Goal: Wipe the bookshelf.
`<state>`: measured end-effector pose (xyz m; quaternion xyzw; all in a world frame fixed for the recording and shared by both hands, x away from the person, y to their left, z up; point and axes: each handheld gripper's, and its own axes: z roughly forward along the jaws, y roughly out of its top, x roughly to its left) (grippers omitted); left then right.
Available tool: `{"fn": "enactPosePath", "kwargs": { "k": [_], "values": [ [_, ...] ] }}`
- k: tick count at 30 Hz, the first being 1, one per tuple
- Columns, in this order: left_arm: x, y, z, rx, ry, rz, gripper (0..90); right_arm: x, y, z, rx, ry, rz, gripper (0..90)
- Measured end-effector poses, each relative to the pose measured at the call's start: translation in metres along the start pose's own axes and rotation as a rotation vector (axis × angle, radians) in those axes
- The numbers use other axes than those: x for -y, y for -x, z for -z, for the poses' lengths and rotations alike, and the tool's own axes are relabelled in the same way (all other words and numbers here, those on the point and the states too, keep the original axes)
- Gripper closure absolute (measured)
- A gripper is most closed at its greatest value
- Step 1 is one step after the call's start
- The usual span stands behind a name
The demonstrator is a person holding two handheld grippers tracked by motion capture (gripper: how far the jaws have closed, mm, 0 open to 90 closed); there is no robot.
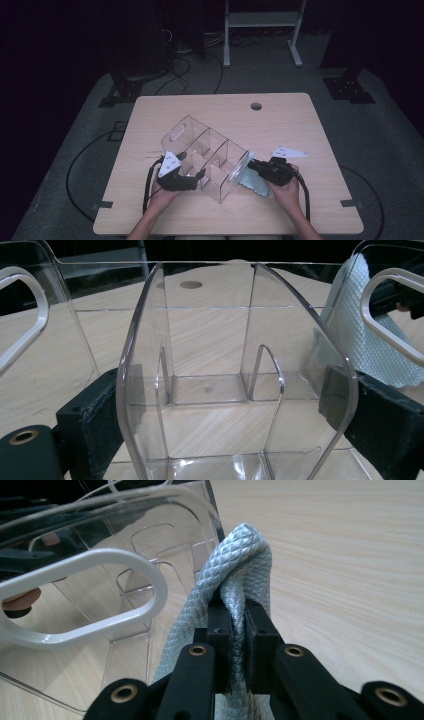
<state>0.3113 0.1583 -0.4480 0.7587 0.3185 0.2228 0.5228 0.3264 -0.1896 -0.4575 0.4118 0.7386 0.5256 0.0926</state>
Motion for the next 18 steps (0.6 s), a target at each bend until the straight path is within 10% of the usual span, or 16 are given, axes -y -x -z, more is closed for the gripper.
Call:
{"fn": "enactPosePath", "kwargs": {
  "k": [18],
  "values": [
    [0.001,0.000,-0.001,-0.002,0.007,0.001,6.4,-0.016,-0.017,0.012,-0.019,0.056,0.051,83.1]
  ]
}}
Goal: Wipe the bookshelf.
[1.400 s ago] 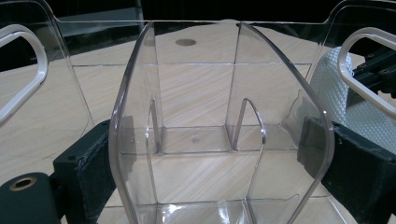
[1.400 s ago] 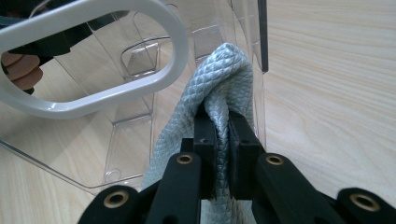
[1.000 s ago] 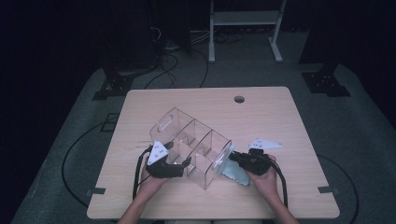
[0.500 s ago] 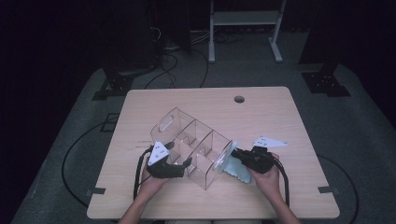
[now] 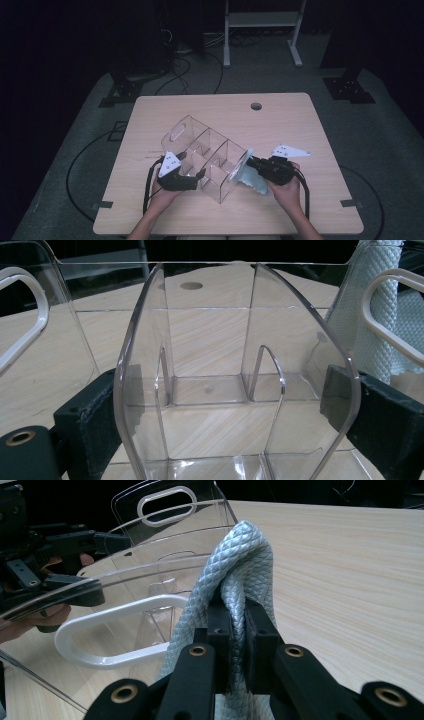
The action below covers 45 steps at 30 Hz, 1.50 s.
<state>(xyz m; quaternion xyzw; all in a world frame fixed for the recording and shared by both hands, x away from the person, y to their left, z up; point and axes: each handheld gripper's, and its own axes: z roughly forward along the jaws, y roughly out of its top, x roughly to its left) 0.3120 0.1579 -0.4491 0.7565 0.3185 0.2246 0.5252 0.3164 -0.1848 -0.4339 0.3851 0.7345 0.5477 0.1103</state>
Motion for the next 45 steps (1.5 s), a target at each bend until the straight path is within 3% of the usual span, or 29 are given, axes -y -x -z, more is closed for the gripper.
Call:
{"fn": "enactPosePath", "kwargs": {
  "k": [4,10,14,19,24,30,36,40,45],
  "values": [
    [0.000,0.000,0.000,0.000,-0.001,0.000,6.2,0.007,0.006,-0.005,0.002,-0.031,-0.019,83.1],
    [0.000,0.000,-0.001,0.000,-0.001,0.002,6.3,-0.004,-0.001,0.001,0.003,0.001,0.021,83.1],
    [0.000,0.001,-0.001,-0.003,0.000,0.000,6.4,-0.002,0.006,-0.001,0.011,-0.011,-0.001,83.1],
    [0.000,0.000,-0.001,-0.003,0.001,0.005,6.3,-0.009,-0.002,0.004,0.002,0.012,0.024,83.1],
    [0.000,0.001,-0.002,-0.007,0.000,0.000,6.3,-0.007,0.004,0.002,0.010,0.003,0.007,83.1],
    [0.000,0.000,-0.002,-0.004,-0.004,0.005,6.5,-0.015,-0.011,0.005,0.008,0.004,0.076,83.0],
    [-0.001,0.001,-0.002,-0.006,-0.004,0.001,6.5,-0.015,0.005,0.004,0.025,0.006,0.025,83.1],
    [0.000,0.001,-0.002,-0.004,-0.003,0.005,6.5,-0.019,-0.001,0.007,-0.004,0.013,0.031,83.1],
    [-0.001,0.002,-0.002,-0.010,-0.006,-0.002,6.3,-0.023,0.004,0.008,0.010,0.013,0.015,83.3]
  ]
}}
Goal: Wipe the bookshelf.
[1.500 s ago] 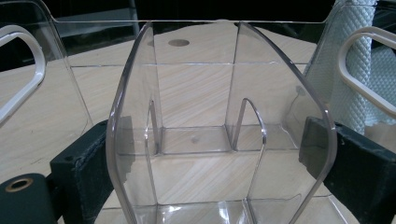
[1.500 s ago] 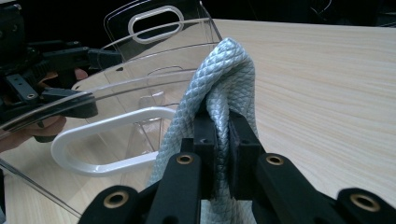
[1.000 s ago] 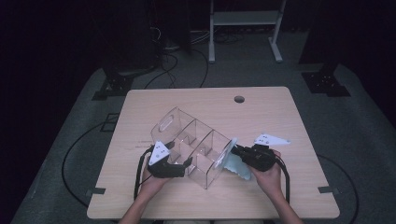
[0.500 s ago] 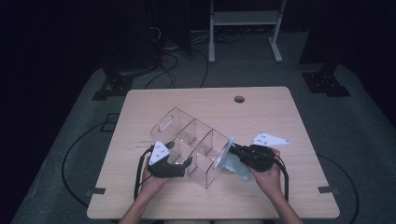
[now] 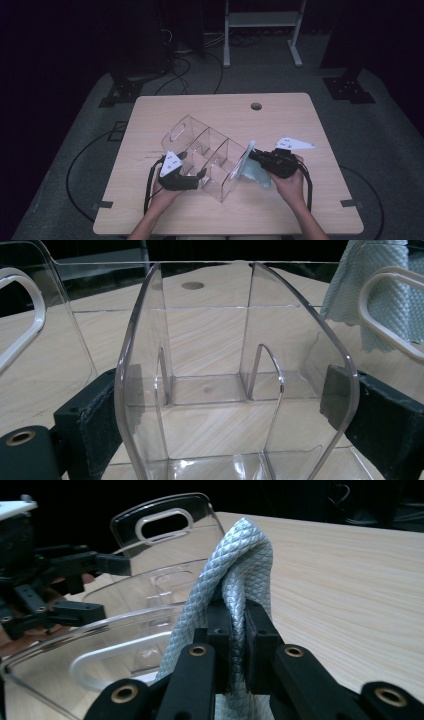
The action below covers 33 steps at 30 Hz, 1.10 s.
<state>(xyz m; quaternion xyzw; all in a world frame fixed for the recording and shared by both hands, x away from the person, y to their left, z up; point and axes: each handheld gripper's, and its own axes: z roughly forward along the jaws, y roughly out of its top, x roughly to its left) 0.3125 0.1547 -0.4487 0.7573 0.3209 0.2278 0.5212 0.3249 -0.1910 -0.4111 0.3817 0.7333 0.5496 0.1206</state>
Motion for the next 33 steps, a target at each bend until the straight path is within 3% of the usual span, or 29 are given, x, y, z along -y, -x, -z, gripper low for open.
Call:
{"fn": "enactPosePath", "kwargs": {
  "k": [6,8,12,15,19,21,25,27,29,31,33],
  "values": [
    [0.000,0.001,0.000,-0.003,0.003,0.002,6.3,-0.010,0.004,0.005,0.012,0.019,-0.011,83.4],
    [0.000,0.001,-0.001,-0.001,0.006,0.002,6.2,-0.024,0.005,0.006,0.008,0.027,-0.003,83.4],
    [0.000,0.001,-0.001,-0.003,0.009,0.007,6.1,-0.034,0.002,-0.004,-0.005,-0.024,0.006,83.6],
    [0.000,0.002,-0.002,-0.007,0.009,0.008,6.1,-0.037,-0.007,-0.008,-0.009,-0.060,0.035,83.8],
    [0.000,0.002,-0.002,-0.013,0.011,0.014,6.1,-0.037,-0.027,-0.008,-0.074,-0.083,0.088,83.8],
    [0.000,0.002,-0.002,-0.010,0.007,0.013,6.2,-0.039,-0.031,-0.008,-0.065,-0.098,0.111,83.8],
    [-0.001,0.002,-0.003,-0.013,0.008,0.014,6.2,-0.040,-0.027,-0.011,-0.064,-0.104,0.074,83.8],
    [-0.001,0.002,-0.003,-0.013,0.011,0.017,6.2,-0.038,-0.030,-0.011,-0.064,-0.101,0.084,83.8],
    [-0.001,0.002,-0.003,-0.015,0.010,0.015,6.2,-0.036,-0.039,-0.011,-0.100,-0.106,0.085,83.8],
    [-0.001,0.002,-0.003,-0.015,0.010,0.016,6.2,-0.035,-0.047,-0.010,-0.107,-0.115,0.119,83.8],
    [-0.001,0.002,-0.003,-0.014,0.010,0.017,6.3,-0.036,-0.045,-0.010,-0.105,-0.106,0.119,83.8]
  ]
}}
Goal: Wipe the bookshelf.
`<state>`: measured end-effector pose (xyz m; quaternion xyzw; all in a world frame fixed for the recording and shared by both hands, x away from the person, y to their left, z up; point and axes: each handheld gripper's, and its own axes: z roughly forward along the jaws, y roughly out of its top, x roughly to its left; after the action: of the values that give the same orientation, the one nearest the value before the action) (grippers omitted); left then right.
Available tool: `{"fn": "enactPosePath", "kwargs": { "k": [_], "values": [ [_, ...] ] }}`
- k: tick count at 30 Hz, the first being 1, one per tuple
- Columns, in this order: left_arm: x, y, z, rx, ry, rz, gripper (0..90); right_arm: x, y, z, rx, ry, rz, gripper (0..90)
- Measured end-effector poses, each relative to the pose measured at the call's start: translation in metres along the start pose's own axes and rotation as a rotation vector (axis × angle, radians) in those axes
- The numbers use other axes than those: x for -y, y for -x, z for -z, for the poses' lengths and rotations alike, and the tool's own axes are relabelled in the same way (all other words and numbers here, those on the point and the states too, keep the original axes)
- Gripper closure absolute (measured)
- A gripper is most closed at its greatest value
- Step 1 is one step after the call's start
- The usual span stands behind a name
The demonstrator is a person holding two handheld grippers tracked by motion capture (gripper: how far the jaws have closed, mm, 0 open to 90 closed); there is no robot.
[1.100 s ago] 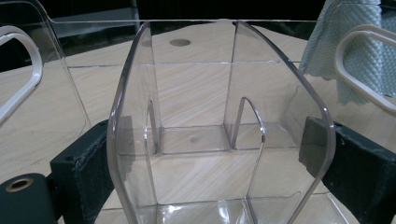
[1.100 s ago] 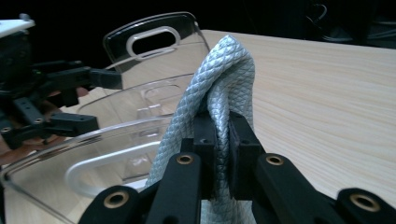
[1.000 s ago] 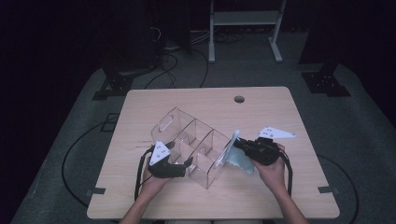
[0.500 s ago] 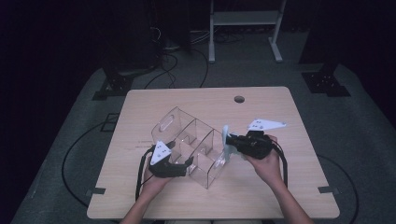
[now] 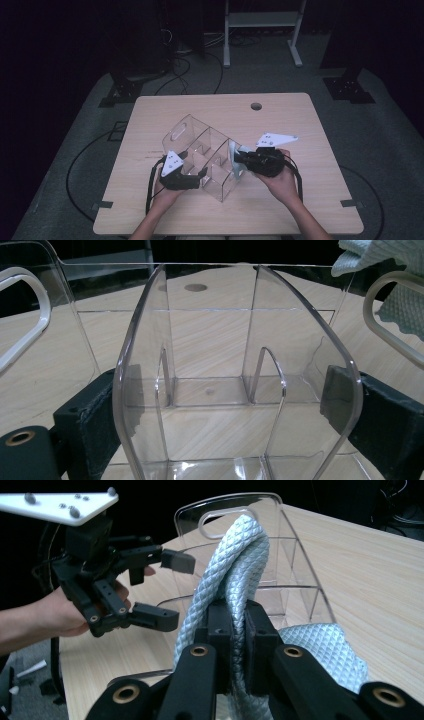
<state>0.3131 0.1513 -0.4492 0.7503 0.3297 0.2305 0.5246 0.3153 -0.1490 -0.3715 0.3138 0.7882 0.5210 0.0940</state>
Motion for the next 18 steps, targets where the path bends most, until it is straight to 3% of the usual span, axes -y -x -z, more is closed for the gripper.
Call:
{"fn": "enactPosePath", "kwargs": {
  "k": [3,10,12,15,18],
  "values": [
    [0.000,0.000,0.000,-0.001,0.002,0.000,6.3,0.002,0.001,-0.001,0.005,0.006,-0.026,83.9],
    [0.000,0.000,0.000,-0.005,0.000,0.000,6.4,0.007,-0.031,-0.007,-0.079,-0.016,0.041,83.8],
    [0.000,0.000,-0.001,-0.004,0.000,-0.002,6.4,0.007,-0.030,-0.006,-0.072,-0.015,0.048,83.8],
    [0.000,0.000,-0.001,-0.003,0.000,-0.001,6.4,0.006,-0.021,-0.004,-0.061,-0.005,0.012,83.8],
    [0.000,0.000,-0.001,-0.004,0.002,0.001,6.3,0.008,-0.027,-0.005,-0.065,-0.005,0.020,83.8]
  ]
}}
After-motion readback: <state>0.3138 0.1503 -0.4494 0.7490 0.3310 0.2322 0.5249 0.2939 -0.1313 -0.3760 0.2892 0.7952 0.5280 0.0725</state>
